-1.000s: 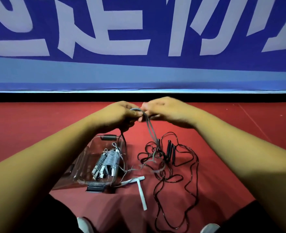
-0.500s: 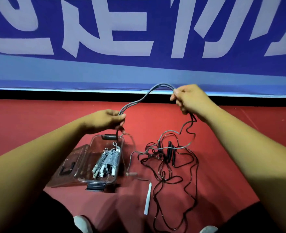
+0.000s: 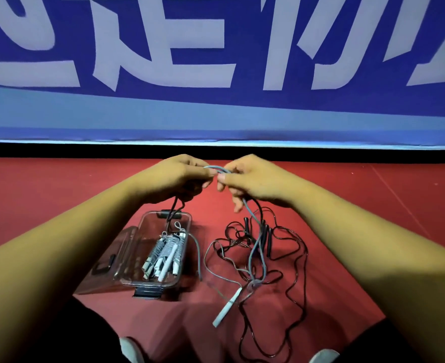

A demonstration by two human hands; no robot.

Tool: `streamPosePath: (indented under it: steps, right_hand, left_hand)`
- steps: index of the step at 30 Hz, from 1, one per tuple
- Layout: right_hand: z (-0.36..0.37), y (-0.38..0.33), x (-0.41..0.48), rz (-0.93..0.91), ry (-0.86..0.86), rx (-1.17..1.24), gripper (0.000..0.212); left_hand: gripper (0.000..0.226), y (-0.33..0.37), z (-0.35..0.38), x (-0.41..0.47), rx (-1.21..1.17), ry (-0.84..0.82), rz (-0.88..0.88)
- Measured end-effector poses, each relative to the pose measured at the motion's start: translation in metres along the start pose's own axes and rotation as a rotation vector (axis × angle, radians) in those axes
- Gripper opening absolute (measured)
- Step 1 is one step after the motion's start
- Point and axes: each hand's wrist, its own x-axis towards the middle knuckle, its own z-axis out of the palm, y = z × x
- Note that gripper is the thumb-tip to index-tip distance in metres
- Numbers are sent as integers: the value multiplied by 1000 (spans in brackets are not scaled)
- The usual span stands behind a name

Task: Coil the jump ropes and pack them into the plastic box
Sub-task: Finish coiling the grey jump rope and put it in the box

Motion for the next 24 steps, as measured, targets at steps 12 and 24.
streamPosePath:
  steps: [12,24]
  right_hand:
    - [-64,18,-2,164,710,135,31]
    - [-9,4,2,8,303,-339,62]
  left_hand:
    - [28,-49,-29,-6,83,164,-168]
    - [30,1,16,12,-484,158,-200]
